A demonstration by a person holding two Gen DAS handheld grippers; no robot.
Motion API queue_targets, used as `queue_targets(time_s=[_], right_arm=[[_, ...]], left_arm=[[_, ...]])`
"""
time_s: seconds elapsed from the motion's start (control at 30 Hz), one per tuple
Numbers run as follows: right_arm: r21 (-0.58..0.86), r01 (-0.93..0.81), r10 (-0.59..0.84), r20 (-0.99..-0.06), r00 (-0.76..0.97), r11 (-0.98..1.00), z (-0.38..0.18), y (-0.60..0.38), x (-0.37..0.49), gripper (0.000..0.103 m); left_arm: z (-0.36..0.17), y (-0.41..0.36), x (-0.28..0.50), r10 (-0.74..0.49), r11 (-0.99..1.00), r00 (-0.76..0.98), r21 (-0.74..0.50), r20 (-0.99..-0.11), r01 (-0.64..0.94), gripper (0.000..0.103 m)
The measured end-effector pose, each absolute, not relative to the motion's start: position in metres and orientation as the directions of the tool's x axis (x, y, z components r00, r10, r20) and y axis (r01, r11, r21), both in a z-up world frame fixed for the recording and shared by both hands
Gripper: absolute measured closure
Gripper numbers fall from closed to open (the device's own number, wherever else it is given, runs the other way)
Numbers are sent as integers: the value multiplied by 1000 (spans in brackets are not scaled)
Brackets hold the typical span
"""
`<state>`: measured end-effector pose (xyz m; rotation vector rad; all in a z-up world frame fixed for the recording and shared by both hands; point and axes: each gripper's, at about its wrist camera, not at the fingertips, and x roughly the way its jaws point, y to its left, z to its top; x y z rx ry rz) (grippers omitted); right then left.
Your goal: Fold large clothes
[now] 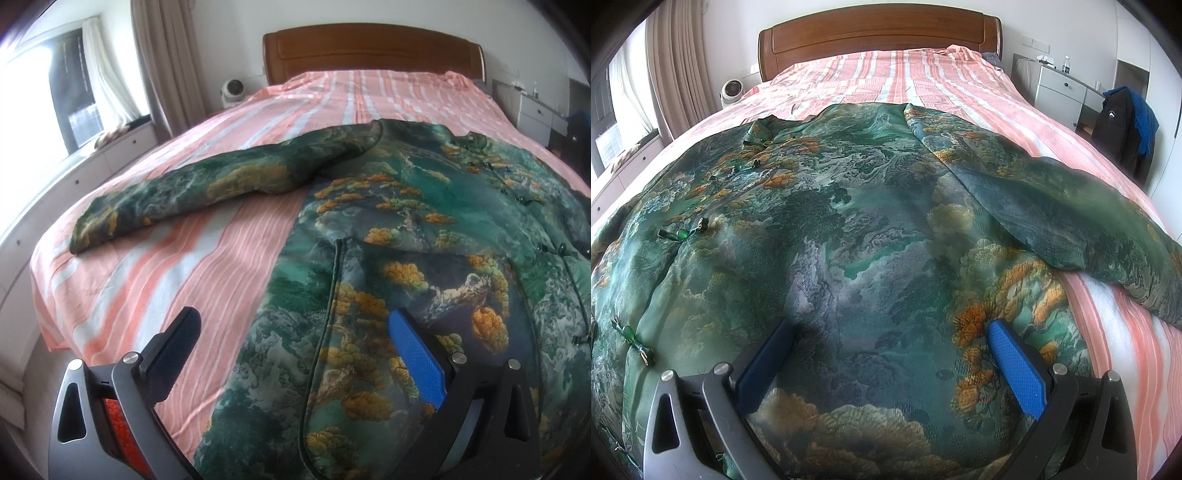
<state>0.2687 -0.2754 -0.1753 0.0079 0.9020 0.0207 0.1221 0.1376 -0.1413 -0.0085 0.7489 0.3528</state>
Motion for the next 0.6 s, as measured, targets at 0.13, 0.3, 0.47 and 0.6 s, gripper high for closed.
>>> queue_targets(time_s=[0.13,0.3,0.47,0.6], right_arm=[[16,-15,21,-784,620,1000,-175,-275,269,0],[16,-15,21,-785,620,1000,-175,-275,269,0],[16,-15,21,-785,620,1000,-175,-275,269,0],[16,-15,22,-785,620,1000,-175,-275,269,0]], left_arm=[[-141,138,123,303,944,680,111,-667,-312,1],[-141,141,122,295,945,681,101,-670,-310,1],[-139,142,120,292,947,686,98,-666,-307,1],[-137,140,119,294,947,691,102,-660,-306,1]])
